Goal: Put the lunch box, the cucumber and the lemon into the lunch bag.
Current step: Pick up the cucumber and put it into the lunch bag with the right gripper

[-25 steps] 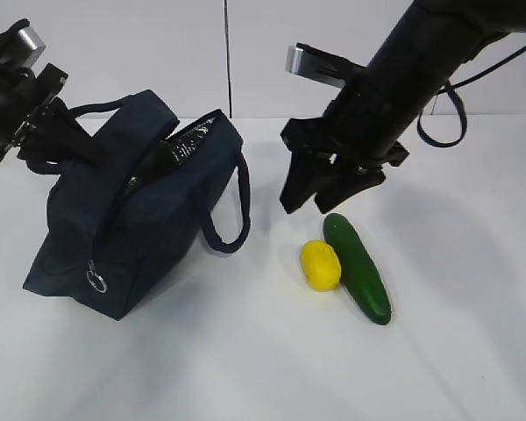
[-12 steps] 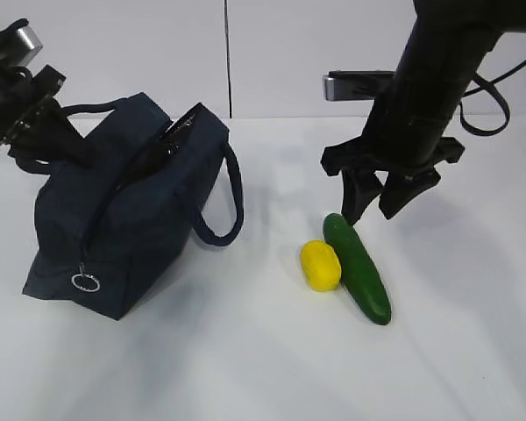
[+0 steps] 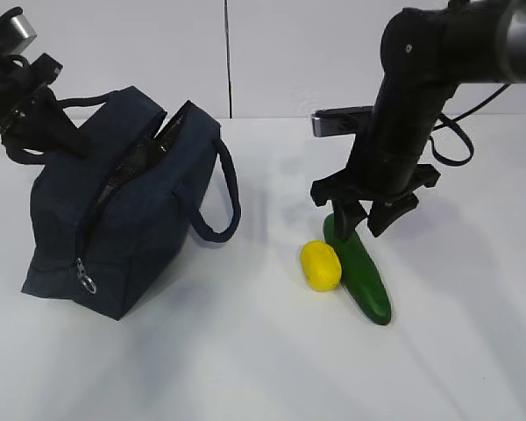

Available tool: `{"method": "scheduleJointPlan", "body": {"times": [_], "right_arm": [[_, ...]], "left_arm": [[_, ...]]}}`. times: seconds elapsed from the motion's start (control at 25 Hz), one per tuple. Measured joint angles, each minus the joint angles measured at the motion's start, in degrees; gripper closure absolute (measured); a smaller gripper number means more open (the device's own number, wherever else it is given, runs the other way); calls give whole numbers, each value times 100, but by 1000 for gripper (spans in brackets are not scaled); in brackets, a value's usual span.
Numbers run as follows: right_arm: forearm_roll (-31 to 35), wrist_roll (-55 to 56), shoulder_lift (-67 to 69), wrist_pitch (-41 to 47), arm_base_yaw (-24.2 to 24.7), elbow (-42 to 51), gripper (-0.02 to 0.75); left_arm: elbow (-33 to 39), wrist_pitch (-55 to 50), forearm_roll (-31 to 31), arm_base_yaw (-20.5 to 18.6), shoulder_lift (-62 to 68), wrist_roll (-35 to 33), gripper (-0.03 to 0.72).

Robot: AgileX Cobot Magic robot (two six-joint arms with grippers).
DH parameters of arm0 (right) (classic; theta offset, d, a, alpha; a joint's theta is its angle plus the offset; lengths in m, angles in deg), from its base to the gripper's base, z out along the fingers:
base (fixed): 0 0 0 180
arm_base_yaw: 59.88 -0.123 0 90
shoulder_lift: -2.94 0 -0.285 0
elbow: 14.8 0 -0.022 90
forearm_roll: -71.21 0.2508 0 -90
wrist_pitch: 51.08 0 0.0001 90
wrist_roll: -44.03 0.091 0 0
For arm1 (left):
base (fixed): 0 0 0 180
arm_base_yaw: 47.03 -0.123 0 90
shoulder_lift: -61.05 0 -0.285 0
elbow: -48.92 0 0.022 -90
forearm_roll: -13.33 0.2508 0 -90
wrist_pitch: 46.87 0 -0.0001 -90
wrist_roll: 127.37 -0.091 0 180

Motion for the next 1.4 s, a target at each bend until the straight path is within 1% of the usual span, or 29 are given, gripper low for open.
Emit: {"method": "scheduleJointPlan", "body": {"times": [0.16,0.36,0.48,1.24,1.4], "right_arm": [[-49,0,261,-186,0,-82,336],[-386,185,479,-339,0,-150,336],[-455,221,500,-406,0,-169,335],[-367,249,887,-385,0,-182,337],[-367,259,887,-345,0,-182,386]], "left_arm": [[0,0,22,0,0,0,695],[0,0,124,0,0,9,695],[0,0,147,0,0,9,695],[0,0,165,0,0,9,695],[0,0,165,0,0,9,696]]}}
